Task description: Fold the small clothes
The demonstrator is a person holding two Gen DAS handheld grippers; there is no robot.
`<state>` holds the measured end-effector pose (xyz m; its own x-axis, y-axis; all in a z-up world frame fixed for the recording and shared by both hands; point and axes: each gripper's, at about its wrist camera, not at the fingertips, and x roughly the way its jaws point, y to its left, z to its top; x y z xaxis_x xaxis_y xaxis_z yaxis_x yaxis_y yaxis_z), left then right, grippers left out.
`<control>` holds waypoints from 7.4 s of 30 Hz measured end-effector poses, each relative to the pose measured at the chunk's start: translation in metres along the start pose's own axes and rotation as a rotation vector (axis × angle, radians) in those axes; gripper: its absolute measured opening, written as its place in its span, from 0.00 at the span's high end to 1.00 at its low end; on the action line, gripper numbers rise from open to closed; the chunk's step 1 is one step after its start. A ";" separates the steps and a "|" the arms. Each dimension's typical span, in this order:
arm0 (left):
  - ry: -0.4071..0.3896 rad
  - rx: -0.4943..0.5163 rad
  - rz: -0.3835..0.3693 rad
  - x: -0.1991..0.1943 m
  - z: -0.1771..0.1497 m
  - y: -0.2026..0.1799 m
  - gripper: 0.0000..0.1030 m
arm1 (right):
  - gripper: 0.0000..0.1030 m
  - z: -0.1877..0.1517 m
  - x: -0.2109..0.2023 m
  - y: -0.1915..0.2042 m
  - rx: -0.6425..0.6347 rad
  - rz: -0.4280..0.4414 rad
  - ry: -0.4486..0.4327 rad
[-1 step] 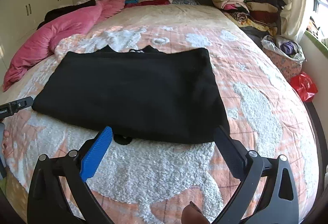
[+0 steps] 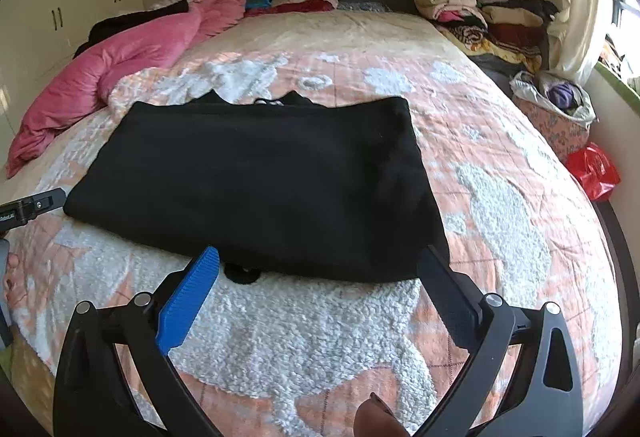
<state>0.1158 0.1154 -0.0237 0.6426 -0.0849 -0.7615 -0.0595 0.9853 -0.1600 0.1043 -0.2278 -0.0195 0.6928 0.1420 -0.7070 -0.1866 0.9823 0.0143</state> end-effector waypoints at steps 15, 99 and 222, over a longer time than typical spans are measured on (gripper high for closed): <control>-0.045 0.007 0.073 -0.020 0.006 0.014 0.09 | 0.04 0.021 -0.006 0.041 -0.076 0.049 -0.037; 0.037 -0.139 0.052 0.073 0.120 0.067 0.09 | 0.74 0.046 0.083 0.232 -0.464 0.184 -0.143; 0.020 0.217 -0.121 0.091 0.057 -0.178 0.30 | 0.87 0.104 0.096 -0.069 0.148 0.277 0.084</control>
<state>0.2281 -0.0589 -0.0288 0.6200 -0.2051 -0.7573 0.1840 0.9763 -0.1138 0.2561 -0.2689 -0.0150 0.5685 0.4018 -0.7179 -0.2527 0.9157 0.3124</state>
